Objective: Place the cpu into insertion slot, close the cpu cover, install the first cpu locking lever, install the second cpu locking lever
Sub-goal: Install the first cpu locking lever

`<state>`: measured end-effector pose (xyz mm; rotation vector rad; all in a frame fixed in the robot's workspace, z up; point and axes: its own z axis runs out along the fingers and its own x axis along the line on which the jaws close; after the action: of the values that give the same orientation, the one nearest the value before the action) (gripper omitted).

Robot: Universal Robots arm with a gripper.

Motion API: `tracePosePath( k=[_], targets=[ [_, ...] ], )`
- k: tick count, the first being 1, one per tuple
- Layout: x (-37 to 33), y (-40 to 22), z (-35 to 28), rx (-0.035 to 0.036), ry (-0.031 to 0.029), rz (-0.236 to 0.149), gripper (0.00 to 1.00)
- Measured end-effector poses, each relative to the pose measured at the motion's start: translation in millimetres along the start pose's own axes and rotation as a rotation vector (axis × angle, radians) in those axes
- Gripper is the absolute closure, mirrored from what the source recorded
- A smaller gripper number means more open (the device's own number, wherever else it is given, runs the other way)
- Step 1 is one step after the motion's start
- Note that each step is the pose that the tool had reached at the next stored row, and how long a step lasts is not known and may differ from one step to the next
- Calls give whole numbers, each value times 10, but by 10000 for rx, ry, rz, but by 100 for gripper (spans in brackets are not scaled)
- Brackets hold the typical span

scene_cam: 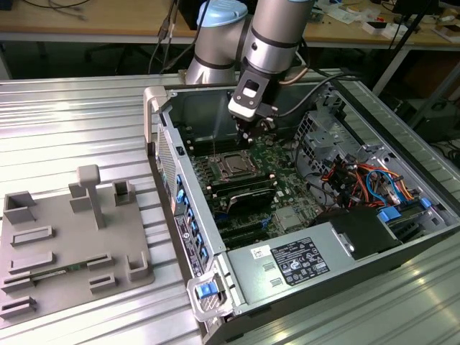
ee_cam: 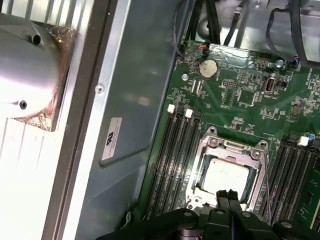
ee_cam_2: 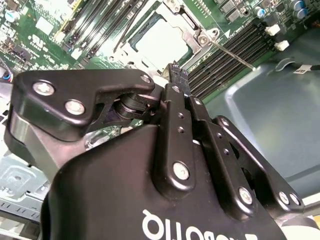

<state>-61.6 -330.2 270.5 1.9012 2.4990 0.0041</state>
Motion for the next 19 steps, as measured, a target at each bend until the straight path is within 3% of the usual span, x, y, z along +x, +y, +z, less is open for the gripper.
tracePosePath(
  k=[4, 8, 15, 19],
  targets=[
    [0, 0, -71, 0, 0, -110, 89],
    [0, 0, -80, -1, 3, -455, 89],
    [0, 0, -81, 1, 5, -1689, 89],
    [0, 0, -81, 1, 9, -2640, 89]
  ],
)
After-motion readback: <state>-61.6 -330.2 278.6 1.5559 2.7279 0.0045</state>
